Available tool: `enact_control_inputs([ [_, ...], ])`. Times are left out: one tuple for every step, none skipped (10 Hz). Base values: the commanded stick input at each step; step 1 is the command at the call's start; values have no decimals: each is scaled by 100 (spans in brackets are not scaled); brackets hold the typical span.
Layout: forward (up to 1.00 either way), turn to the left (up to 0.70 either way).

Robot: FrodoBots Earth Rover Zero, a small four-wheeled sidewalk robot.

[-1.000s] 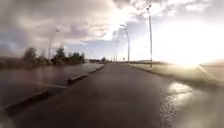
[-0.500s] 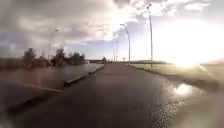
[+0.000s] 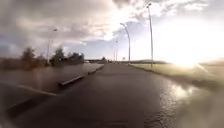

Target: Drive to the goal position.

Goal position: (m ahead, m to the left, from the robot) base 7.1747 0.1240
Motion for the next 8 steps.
enact_control_inputs([
  [70,-14],
  [70,-14],
  [70,-9],
  [70,0],
  [70,0],
  [70,0],
  [70,0],
  [70,0],
])
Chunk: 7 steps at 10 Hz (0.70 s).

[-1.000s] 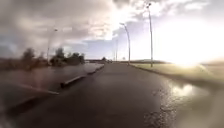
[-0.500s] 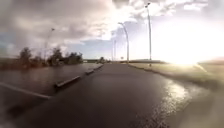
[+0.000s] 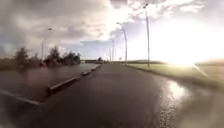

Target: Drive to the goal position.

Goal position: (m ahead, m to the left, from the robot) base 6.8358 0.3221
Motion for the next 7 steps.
enact_control_inputs([
  [70,0],
  [70,0],
  [70,0],
  [70,0],
  [70,0],
  [70,0],
  [70,0],
])
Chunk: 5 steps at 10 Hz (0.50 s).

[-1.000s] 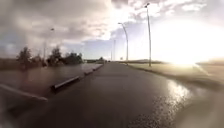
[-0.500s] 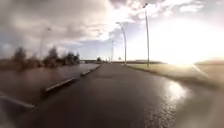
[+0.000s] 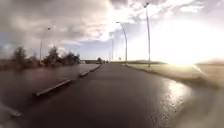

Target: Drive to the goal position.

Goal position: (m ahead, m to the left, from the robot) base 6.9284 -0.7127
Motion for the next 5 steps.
enact_control_inputs([
  [70,0],
  [70,0],
  [70,0],
  [70,0],
  [70,0],
])
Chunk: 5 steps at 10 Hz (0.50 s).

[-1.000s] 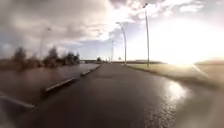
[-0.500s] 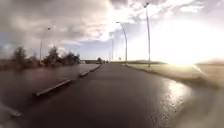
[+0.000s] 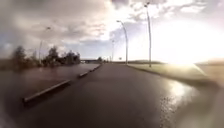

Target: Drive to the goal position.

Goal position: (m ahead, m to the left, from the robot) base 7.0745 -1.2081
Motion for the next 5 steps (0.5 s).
enact_control_inputs([
  [70,-5],
  [70,-14],
  [70,-14],
  [70,-14],
  [70,-14],
])
